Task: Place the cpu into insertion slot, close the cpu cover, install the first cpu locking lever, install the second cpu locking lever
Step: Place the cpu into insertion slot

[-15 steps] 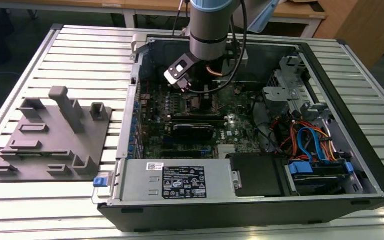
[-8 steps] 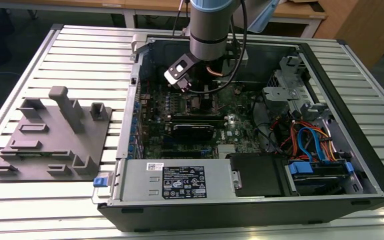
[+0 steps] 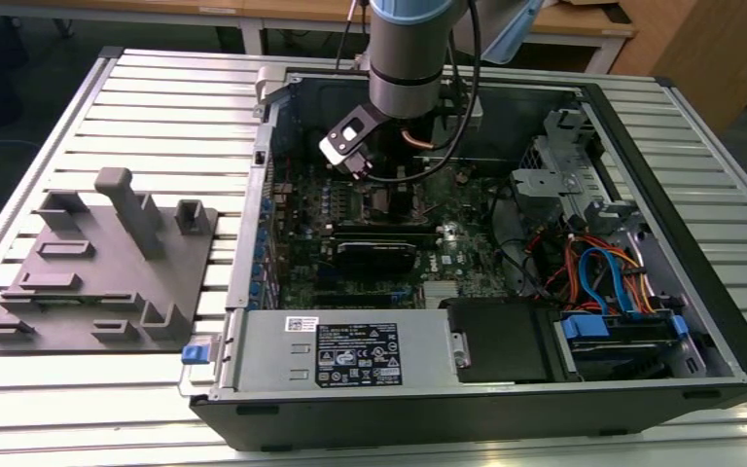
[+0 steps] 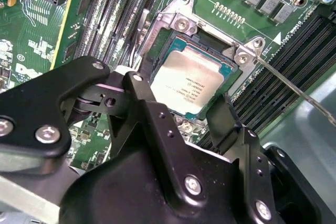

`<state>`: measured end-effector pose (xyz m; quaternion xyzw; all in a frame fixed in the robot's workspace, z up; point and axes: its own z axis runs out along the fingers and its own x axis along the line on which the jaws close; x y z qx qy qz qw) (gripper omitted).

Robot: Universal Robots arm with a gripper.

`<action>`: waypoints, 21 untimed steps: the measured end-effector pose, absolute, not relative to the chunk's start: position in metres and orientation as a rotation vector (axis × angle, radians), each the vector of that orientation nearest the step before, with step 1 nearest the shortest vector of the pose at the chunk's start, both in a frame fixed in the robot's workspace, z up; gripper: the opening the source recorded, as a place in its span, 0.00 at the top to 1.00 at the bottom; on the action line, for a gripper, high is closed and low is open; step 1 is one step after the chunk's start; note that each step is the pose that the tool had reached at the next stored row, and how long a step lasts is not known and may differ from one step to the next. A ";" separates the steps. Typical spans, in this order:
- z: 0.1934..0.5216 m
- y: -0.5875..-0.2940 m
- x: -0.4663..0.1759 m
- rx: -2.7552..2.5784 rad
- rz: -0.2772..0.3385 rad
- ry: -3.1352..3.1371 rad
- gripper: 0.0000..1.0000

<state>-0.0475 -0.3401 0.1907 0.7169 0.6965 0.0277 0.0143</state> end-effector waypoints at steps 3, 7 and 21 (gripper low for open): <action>0.191 -0.340 -0.047 2.232 0.086 2.168 0.33; 0.194 -0.340 -0.047 2.232 0.086 2.168 0.33; 0.207 -0.340 -0.046 2.234 0.082 2.170 0.64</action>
